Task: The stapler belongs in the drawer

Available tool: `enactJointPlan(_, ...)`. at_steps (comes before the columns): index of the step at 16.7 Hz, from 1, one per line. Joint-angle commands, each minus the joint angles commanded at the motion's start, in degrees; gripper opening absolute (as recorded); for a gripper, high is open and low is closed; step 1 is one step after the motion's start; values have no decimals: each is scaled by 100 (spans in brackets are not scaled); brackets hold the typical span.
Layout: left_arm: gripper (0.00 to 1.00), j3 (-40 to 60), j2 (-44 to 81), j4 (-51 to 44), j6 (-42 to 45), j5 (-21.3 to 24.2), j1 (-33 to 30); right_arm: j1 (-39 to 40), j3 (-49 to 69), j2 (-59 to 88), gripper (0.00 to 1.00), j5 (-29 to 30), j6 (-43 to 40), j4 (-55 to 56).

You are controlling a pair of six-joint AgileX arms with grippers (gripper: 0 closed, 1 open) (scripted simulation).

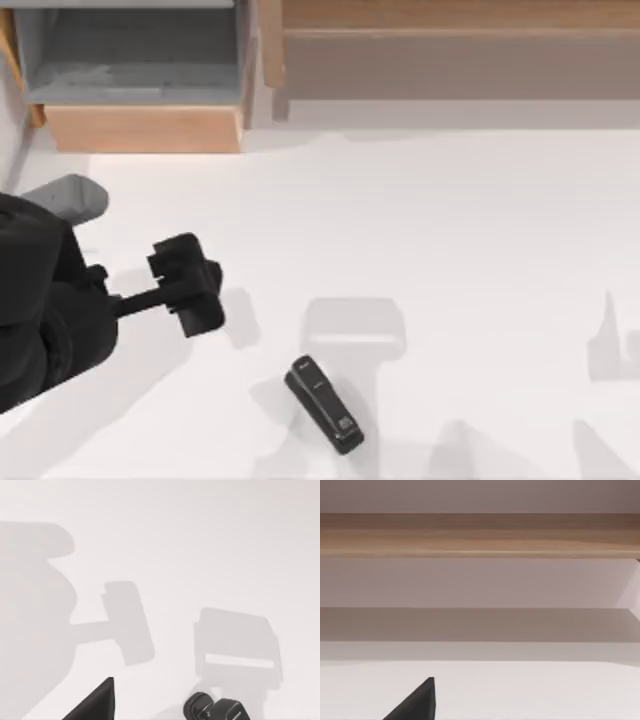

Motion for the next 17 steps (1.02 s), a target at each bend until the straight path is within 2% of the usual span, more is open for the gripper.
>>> enactJointPlan(7, 100, 1778, 2240, -1354, -1820, -284, -1012, 0, 0, 0, 100, 0, 0, 0)
enactJointPlan(17, 100, 4323, 5522, -3519, -4629, -666, -2096, 0, 0, 0, 100, 0, 0, 0)
